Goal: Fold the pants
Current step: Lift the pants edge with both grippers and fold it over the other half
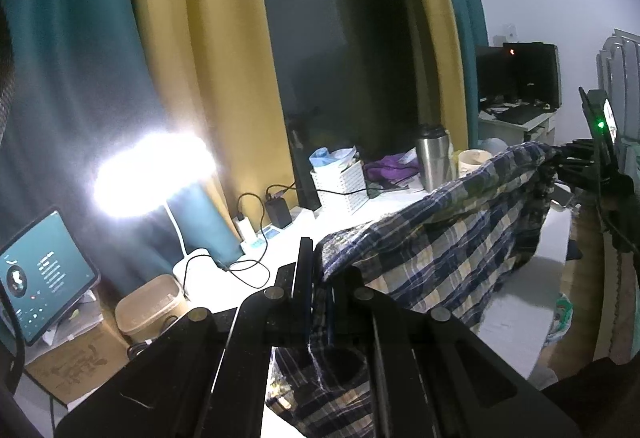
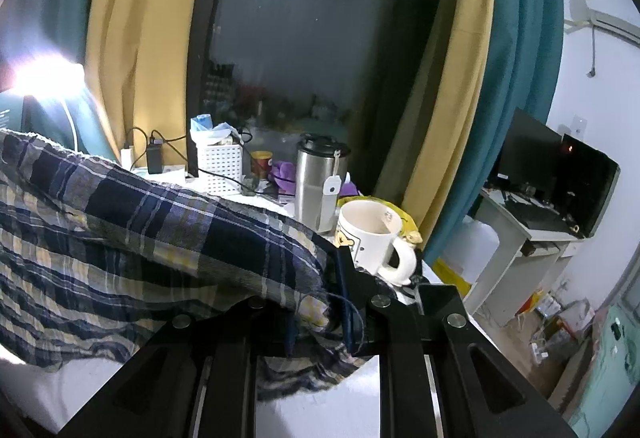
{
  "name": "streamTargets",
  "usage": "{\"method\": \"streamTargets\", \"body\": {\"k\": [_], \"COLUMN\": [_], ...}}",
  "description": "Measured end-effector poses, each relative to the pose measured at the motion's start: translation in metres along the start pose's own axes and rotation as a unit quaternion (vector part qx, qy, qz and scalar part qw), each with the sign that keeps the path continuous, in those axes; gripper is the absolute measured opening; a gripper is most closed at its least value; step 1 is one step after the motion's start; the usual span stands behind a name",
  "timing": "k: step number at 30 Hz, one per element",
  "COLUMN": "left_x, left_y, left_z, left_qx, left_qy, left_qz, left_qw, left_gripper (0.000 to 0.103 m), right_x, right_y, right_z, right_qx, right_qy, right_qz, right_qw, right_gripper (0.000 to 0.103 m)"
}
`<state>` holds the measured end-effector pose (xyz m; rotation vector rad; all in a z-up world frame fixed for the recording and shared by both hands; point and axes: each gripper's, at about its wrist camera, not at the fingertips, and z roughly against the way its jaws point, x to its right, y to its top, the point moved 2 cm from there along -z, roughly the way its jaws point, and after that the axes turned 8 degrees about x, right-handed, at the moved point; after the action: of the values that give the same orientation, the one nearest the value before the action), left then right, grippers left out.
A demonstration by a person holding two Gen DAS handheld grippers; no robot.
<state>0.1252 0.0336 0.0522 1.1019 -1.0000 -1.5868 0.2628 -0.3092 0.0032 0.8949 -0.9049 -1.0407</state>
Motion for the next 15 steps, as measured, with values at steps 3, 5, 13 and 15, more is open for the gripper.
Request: {"method": "streamTargets", "body": {"k": [3,5,13,15], "left_x": [-0.01,-0.015,-0.036,-0.041], "left_y": [-0.003,-0.006,-0.028,-0.036], "left_z": [-0.019,-0.03,-0.084,-0.099], "left_qx": [-0.011,-0.02,-0.058,-0.074], "left_qy": [-0.002,-0.002,-0.006,-0.007], "left_qz": [0.004,0.006,0.021,0.026], "left_qw": [0.9999,0.9998,0.9981,0.9969], "left_gripper": [0.004,0.004,0.004,0.004], "right_x": [-0.004,-0.006,-0.022,-0.026], "right_y": [0.002,0.003,-0.007,-0.01], "right_z": [-0.018,-0.03,-0.081,-0.093], "right_qx": [-0.007,-0.013,-0.047,-0.056], "right_qy": [0.003,0.005,0.015,0.015], "right_qz": [-0.001,-0.002,0.001,0.005], "right_qw": [1.0,1.0,0.999,0.998], "right_gripper": [0.018,0.018,0.018,0.018]}}
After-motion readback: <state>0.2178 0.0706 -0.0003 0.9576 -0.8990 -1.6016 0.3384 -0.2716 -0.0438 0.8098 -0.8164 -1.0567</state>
